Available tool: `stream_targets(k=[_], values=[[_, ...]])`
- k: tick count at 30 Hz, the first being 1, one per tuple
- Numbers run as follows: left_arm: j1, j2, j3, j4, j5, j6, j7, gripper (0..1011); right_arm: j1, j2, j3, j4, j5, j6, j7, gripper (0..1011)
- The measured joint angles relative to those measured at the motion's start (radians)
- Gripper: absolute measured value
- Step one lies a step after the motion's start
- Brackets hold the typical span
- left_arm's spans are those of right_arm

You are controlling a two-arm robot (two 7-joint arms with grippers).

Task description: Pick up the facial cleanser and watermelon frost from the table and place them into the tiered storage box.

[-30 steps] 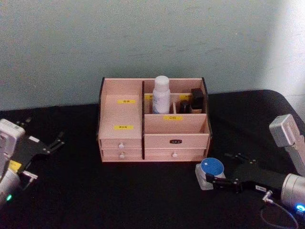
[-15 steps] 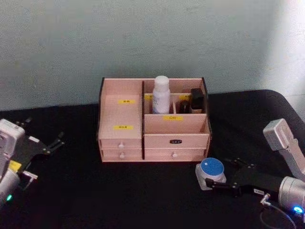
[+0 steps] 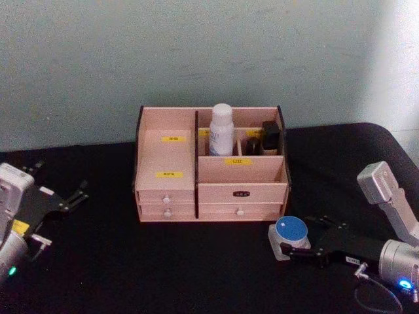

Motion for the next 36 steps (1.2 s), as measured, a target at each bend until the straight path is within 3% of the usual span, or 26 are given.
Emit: stream_targets(k=[36], values=[[0.0,0.0,0.0,0.0,0.0,0.0,0.0,1001,0.076,-0.038,-0.036,0.087,-0.032,-0.001,0.023,1000]])
